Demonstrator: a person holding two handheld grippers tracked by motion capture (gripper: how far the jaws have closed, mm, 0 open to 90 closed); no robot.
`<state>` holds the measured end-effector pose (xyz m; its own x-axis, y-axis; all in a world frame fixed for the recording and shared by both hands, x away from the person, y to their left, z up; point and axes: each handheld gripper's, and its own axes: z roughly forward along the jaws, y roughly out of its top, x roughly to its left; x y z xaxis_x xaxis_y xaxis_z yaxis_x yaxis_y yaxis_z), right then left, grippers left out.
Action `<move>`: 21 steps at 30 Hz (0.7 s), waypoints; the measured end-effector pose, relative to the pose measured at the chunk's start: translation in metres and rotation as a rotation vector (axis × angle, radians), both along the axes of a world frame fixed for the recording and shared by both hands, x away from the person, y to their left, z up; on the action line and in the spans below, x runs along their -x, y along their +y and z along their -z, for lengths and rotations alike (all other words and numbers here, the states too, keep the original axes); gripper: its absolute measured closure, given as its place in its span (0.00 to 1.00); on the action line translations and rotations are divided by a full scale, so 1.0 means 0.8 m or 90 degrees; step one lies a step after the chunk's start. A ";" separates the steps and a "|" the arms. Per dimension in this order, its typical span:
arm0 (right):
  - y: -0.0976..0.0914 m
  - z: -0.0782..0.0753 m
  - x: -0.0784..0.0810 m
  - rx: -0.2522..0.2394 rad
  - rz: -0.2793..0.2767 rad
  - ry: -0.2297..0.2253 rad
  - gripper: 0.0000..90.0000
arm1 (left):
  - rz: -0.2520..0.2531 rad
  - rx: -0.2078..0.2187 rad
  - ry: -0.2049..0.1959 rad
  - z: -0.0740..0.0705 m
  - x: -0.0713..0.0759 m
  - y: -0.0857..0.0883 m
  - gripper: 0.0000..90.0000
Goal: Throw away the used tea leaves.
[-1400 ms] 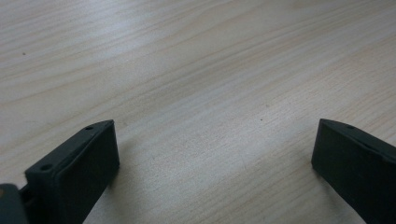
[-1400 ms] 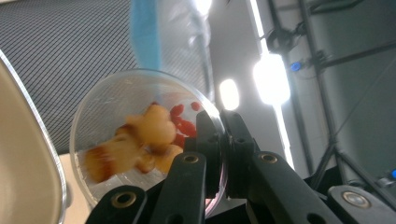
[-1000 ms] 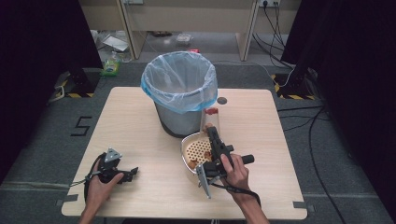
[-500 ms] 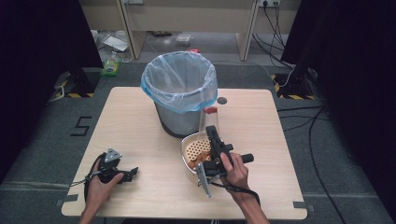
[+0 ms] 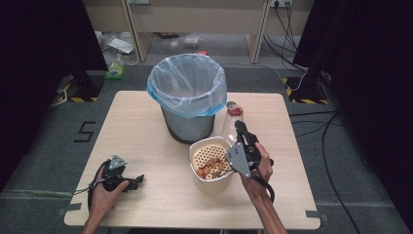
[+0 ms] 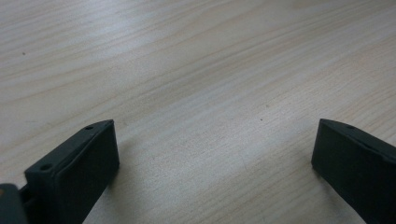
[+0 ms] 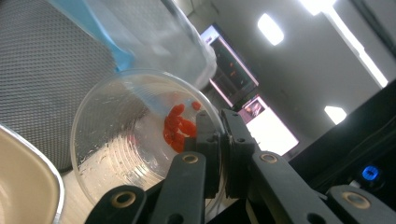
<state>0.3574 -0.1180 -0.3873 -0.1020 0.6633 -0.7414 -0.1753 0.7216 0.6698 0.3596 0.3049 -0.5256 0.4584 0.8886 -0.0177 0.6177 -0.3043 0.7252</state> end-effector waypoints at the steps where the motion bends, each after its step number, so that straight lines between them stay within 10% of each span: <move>1: -0.005 0.000 -0.004 -0.014 0.002 0.009 0.97 | 0.000 0.000 0.000 0.000 0.000 0.000 0.00; 8: -0.028 -0.010 -0.025 -0.122 -0.006 0.070 0.97 | 0.000 0.000 0.000 0.000 0.000 0.000 0.00; 21: -0.046 -0.041 -0.063 -0.210 -0.010 0.123 0.97 | 0.000 0.002 0.001 0.000 0.000 0.000 0.00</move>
